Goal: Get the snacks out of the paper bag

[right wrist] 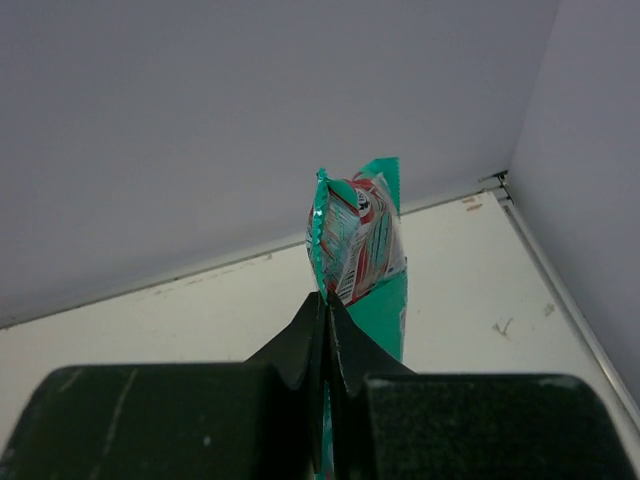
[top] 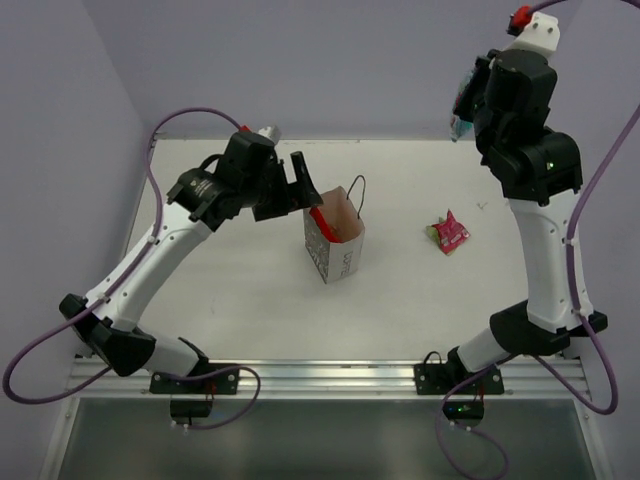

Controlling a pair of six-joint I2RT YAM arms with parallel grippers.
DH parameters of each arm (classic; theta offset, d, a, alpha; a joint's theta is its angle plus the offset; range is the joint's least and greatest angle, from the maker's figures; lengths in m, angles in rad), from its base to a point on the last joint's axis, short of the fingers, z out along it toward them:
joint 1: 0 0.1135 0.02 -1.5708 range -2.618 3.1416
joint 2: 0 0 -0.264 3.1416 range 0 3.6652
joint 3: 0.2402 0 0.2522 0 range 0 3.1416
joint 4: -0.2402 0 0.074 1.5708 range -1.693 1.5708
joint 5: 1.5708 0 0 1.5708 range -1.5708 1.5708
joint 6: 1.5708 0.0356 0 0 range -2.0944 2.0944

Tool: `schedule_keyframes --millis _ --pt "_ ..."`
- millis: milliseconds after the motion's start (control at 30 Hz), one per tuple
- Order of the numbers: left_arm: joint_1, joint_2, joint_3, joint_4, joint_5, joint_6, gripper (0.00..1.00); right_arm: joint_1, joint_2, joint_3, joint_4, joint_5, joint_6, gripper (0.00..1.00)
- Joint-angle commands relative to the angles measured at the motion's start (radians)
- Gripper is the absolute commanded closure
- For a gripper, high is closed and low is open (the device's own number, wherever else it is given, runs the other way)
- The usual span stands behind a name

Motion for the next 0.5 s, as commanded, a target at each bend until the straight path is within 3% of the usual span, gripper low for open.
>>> schedule_keyframes --millis 0,67,233,333,367,467 --pt "-0.014 0.033 -0.008 0.047 -0.014 -0.012 0.09 -0.038 -0.051 -0.103 0.049 -0.068 0.085 1.0" --pt "-0.014 0.041 -0.013 0.057 -0.019 -0.012 0.12 -0.043 -0.057 -0.153 0.04 -0.08 0.105 1.0" --pt "-0.014 0.056 -0.022 0.075 -0.02 -0.007 0.35 -0.046 -0.057 -0.239 0.003 -0.075 0.12 1.0" --pt "-0.014 0.059 -0.039 0.098 -0.013 -0.01 0.53 -0.048 -0.067 -0.284 0.003 -0.08 0.135 1.0" --pt "-0.014 0.056 -0.045 0.103 -0.013 -0.013 0.67 -0.048 -0.067 -0.291 0.003 -0.081 0.139 1.0" --pt "-0.014 0.055 -0.042 0.1 -0.011 -0.018 0.83 -0.048 -0.057 -0.313 -0.018 -0.063 0.149 1.0"
